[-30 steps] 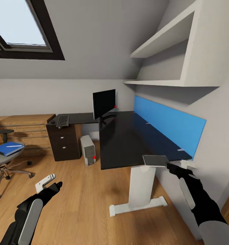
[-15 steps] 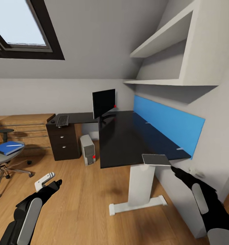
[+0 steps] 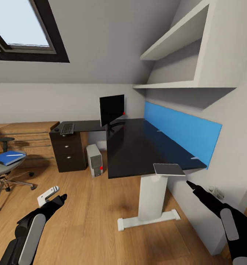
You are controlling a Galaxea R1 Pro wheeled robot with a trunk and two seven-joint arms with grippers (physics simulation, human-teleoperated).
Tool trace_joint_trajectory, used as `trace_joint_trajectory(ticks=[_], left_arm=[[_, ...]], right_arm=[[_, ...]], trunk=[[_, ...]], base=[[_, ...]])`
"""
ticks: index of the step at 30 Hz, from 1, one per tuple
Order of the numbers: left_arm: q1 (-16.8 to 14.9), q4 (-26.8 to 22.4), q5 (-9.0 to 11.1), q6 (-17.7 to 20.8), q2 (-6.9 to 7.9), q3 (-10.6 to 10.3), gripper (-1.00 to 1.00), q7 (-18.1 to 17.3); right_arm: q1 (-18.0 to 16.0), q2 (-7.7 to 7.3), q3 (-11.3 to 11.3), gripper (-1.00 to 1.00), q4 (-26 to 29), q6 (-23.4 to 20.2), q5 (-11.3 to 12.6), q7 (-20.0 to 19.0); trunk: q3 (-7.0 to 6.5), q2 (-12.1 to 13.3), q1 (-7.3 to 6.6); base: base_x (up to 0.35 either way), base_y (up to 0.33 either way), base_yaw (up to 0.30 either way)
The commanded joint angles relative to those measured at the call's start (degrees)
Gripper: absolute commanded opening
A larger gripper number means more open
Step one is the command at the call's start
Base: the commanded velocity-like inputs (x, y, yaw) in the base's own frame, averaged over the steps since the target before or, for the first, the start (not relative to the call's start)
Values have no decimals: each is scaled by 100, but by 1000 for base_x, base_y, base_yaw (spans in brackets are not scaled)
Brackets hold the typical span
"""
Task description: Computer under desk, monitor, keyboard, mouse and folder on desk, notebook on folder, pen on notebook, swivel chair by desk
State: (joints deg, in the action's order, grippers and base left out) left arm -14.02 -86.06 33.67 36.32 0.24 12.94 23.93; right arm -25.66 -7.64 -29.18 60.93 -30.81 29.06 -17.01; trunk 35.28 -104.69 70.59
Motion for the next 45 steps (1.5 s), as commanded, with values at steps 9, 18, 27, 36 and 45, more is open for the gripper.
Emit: trace_joint_trajectory(ticks=[9, 18, 27, 36, 45], left_arm=[[-4, -7, 61, 16, -3, -2, 100, 50], [-4, -1, 61, 16, -5, -2, 100, 50], [-4, 56, 58, 16, 1, -2, 100, 50], [-4, 101, 38, 10, 3, -2, 100, 48], [-4, 109, 34, 12, 3, -2, 100, 50]], right_arm=[[2, -1, -188, 100, -11, -64, 38, -54], [0, 23, -273, 100, 1, -35, 177, -52], [2, 58, -291, 100, -60, -43, 1874, -32], [0, 52, -298, 100, -392, -55, 2650, -20], [1, 48, -316, 100, -517, -57, 2704, -2]], trunk=[[168, -366, 198], [330, -727, 395], [348, -767, 417], [348, -767, 417], [348, -767, 417]], base=[[0, 0, 0], [0, 0, 0], [0, 0, 0], [5, 0, 0], [158, 0, 0]])
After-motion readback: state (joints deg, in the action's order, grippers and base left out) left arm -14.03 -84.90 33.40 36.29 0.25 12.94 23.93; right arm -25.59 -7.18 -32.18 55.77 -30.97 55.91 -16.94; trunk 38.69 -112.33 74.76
